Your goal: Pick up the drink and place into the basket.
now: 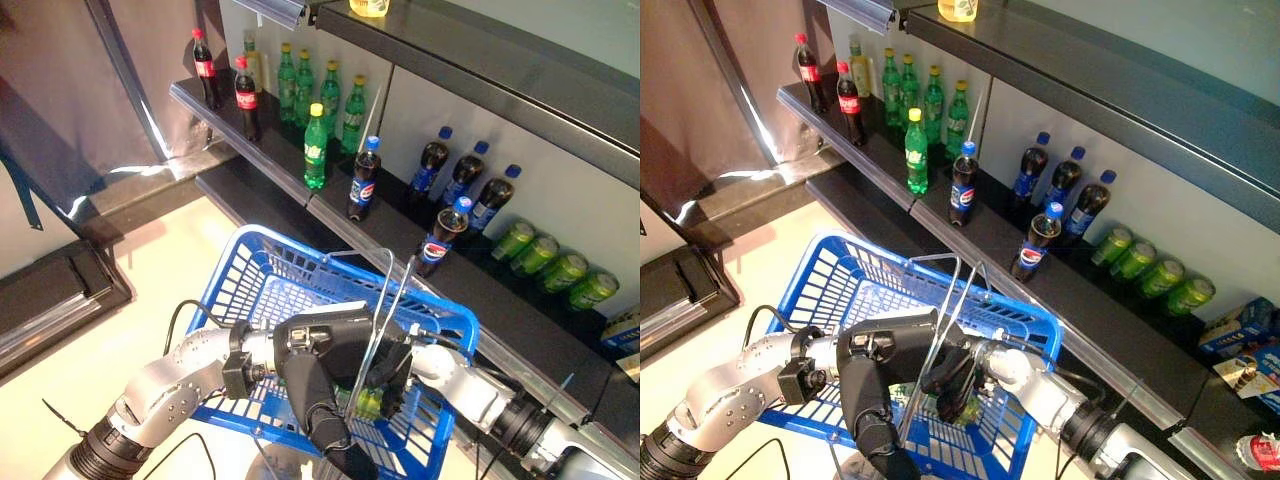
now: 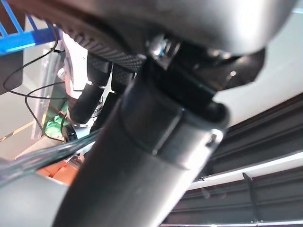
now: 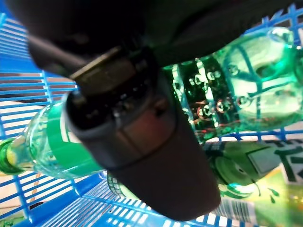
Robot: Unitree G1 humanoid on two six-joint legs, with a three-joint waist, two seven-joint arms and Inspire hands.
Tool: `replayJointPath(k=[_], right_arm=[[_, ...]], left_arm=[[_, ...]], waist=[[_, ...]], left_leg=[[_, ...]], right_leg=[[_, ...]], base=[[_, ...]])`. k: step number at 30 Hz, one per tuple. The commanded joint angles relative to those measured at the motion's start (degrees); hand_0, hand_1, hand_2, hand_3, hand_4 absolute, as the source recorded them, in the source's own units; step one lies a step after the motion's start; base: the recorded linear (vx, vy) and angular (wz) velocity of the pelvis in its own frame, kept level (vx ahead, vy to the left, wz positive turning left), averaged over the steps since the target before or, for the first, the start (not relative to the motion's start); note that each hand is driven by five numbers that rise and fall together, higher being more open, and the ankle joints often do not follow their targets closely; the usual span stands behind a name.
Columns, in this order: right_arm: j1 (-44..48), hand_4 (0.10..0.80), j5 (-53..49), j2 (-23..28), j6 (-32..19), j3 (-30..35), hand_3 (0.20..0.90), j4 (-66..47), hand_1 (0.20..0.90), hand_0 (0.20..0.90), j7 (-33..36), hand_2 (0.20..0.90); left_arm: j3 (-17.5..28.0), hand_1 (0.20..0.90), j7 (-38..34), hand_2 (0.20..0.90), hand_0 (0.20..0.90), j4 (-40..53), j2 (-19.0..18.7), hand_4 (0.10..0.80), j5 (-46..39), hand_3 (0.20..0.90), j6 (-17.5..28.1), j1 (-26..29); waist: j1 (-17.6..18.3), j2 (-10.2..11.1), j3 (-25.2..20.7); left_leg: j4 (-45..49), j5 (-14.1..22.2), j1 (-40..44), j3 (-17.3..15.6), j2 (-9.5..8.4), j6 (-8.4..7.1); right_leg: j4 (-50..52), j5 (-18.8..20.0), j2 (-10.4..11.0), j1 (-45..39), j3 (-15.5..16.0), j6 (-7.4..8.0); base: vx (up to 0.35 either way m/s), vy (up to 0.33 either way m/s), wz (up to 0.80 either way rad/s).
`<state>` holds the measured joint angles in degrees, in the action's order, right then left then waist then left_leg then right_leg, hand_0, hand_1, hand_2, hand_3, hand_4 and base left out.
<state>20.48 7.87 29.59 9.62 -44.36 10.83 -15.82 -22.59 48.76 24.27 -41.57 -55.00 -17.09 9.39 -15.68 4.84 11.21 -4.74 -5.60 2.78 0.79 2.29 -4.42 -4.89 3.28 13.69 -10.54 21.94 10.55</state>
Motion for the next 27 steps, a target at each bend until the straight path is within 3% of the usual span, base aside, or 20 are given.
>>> replayJointPath(k=[1,5,6,8,9,10,12,27], right_arm=[[4.6,0.1,1.6,-2.2,-3.7,-3.4,0.2,0.4,0.3,0.3,3.7,0.3],[4.6,0.1,2.1,-3.9,-3.1,-3.5,0.2,3.3,0.3,0.3,4.3,0.3],[4.6,0.193,2.2,-4.6,-2.8,-3.7,0.293,4.4,0.38,0.38,4.5,0.38],[4.6,0.465,2.1,-5.3,-2.6,-4.0,0.565,5.3,0.613,0.613,4.7,0.613],[4.6,0.465,2.1,-5.3,-2.6,-4.0,0.565,5.3,0.613,0.613,4.7,0.613],[4.5,0.712,2.2,-5.5,-2.4,-4.1,0.812,5.4,0.825,0.825,4.7,0.825],[4.2,0.8,2.6,-6.0,-2.1,-4.1,0.9,5.8,0.9,0.9,4.7,0.9],[3.0,0.8,4.2,-7.2,-1.9,-4.4,0.9,6.6,0.9,0.9,4.8,0.9]], left_arm=[[-4.4,0.3,9.9,0.3,0.3,12.5,12.5,0.1,-10.3,0.2,11.3,8.7],[-5.0,0.3,9.8,0.3,0.3,12.5,13.5,0.1,-9.7,0.2,10.9,9.1],[-5.1,0.3,9.8,0.3,0.3,12.5,13.8,0.1,-9.7,0.2,10.7,9.2],[-5.4,0.3,9.7,0.3,0.3,12.4,14.0,0.1,-9.8,0.2,10.7,9.5],[-5.4,0.3,9.7,0.3,0.3,12.4,14.0,0.1,-9.8,0.2,10.7,9.5],[-5.5,0.3,9.7,0.3,0.3,12.4,14.0,0.1,-9.8,0.2,10.7,9.5],[-5.4,0.3,9.9,0.3,0.3,12.5,14.3,0.1,-9.6,0.2,10.4,9.4],[-5.4,0.3,9.3,0.3,0.3,12.8,15.2,0.1,-8.8,0.2,10.1,9.1]], waist=[[-1.3,-0.2,-10.1],[-1.6,-0.3,-10.2],[-1.7,-0.3,-10.3],[-1.8,-0.3,-10.3],[-1.8,-0.3,-10.3],[-1.9,-0.3,-10.3],[-1.9,-0.3,-10.3],[-1.9,0.0,-10.3]], left_leg=[[-0.3,5.0,1.6,-1.8,1.07,0.06],[-0.3,5.0,1.6,-1.7,1.06,0.0],[-0.3,5.0,1.6,-1.6,1.01,0.03],[-0.3,5.1,1.6,-1.5,0.98,0.02],[-0.3,5.1,1.6,-1.5,0.98,0.02],[-0.3,5.1,1.6,-1.4,0.93,0.04],[-0.3,5.1,1.6,-1.3,0.92,0.07],[-0.3,5.2,1.6,-1.5,0.83,0.14]], right_leg=[[0.8,-0.2,0.8,0.1,0.4,0.68],[0.8,-0.2,0.9,0.0,0.7,0.65],[0.8,-0.2,0.8,-0.1,0.8,0.59],[0.8,-0.3,0.8,-0.1,0.9,0.58],[0.8,-0.3,0.8,-0.1,0.9,0.58],[0.8,-0.2,0.8,0.0,1.0,0.58],[0.9,-0.2,0.8,0.0,1.0,0.54],[0.8,-0.2,0.7,0.2,0.6,0.48]], base=[[0.0,0.0,0.0],[0.0,0.0,0.0],[0.0,0.0,0.0],[0.0,0.0,0.0],[0.004,0.002,0.04],[0.002,0.001,0.04],[0.004,0.0,0.09],[0.0,0.0,0.01]])
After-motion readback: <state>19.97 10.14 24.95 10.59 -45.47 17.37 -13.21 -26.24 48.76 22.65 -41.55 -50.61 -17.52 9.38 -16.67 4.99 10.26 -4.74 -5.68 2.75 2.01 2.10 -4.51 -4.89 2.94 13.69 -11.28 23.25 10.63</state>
